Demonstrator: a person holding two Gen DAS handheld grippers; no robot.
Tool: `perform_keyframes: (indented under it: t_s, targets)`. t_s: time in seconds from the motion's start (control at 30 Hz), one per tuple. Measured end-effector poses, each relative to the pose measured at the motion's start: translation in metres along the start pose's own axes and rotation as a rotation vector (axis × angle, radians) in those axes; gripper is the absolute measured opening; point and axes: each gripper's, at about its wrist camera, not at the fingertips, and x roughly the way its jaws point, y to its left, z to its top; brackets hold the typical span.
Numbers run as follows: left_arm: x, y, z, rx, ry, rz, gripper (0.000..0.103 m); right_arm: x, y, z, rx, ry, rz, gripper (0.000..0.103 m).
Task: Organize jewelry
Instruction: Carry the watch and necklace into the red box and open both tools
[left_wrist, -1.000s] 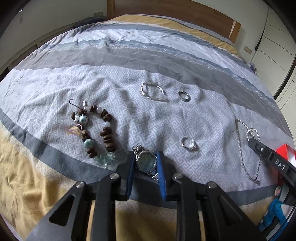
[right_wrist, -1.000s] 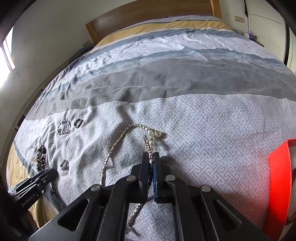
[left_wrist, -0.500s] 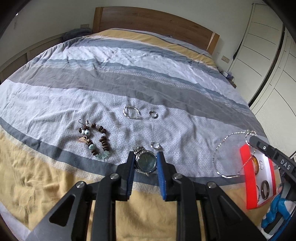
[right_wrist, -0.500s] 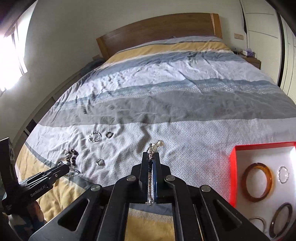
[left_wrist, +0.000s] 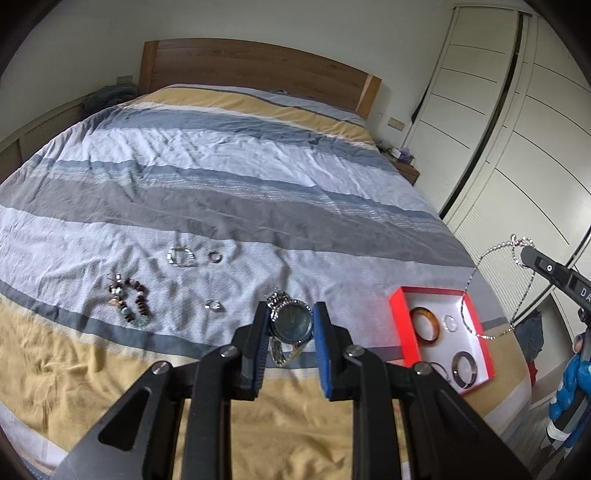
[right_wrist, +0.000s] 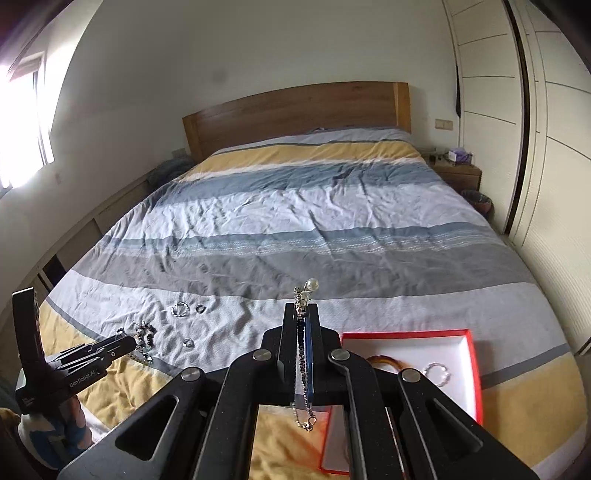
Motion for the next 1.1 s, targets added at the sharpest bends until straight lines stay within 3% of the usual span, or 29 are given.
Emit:
perform_keyframes:
  t_s: [0.27, 0.57, 0.83, 1.1]
  targets:
    - [0.041, -0.103, -0.006, 0.130, 0.070, -0.136, 0.021, -0.008, -0.068, -0.017, 0.039, 0.014, -0.085, 0.004]
    - [0.108, -0.190, -0.058, 0.261, 0.212, -0.212, 0.021, 0.025, -0.128, -0.070, 0.119, 0.100, -0.137, 0.004]
    - [0.153, -0.208, -0.100, 0.320, 0.305, -0.172, 0.021, 0.051, -0.151, -0.119, 0.171, 0.183, -0.139, 0.004]
    - [0.164, -0.206, -0.111, 0.333, 0.328, -0.150, 0.022, 0.057, -0.159, -0.144, 0.192, 0.222, -0.157, 0.006]
